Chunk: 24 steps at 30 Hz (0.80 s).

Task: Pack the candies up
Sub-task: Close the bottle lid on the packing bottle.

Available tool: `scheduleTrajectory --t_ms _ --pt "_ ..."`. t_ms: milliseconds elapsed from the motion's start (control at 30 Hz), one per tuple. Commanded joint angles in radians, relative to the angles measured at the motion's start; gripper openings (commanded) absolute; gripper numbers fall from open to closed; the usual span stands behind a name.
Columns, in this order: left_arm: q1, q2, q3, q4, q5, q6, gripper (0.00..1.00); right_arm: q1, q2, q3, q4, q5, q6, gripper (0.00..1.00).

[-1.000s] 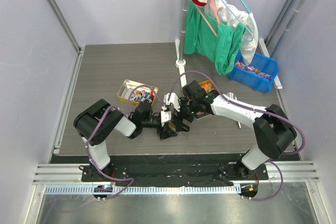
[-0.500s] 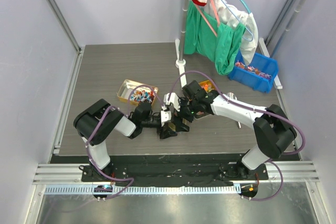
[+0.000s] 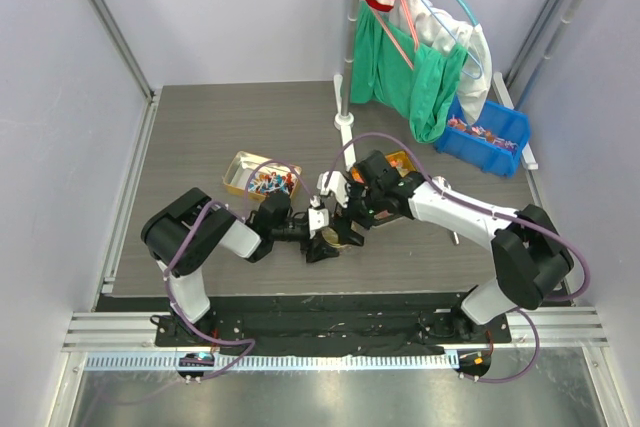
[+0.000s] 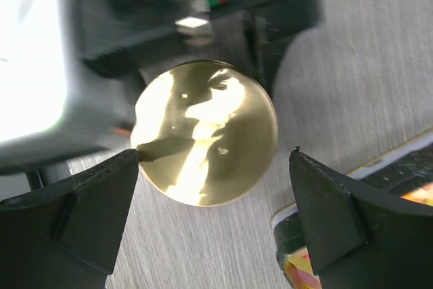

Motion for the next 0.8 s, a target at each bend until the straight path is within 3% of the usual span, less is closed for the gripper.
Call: scheduleTrajectory --t_ms 0,300,567,633,767 --pt "0.005 0.008 0.011 -0.019 -0.028 0.019 0.5 -0.042 -0.049 0.005 0.064 -0.013 0.04 0.96" --pt "0.005 0.009 0.014 -0.025 -0.034 0.022 0.5 -0.097 -0.057 0.0 0.087 -0.083 0.075 0.9" --pt "0.005 0.011 0.017 -0.029 -0.033 0.022 0.51 -0.158 0.004 -0.006 0.173 -0.183 0.19 0.65" --pt "0.005 0.009 0.017 -0.029 -0.033 0.024 0.51 -0.158 0.05 0.005 0.174 -0.2 0.209 0.55" --pt "0.006 0.011 0.02 -0.031 -0.033 0.025 0.51 -0.158 0.087 0.011 0.179 -0.211 0.216 0.47"
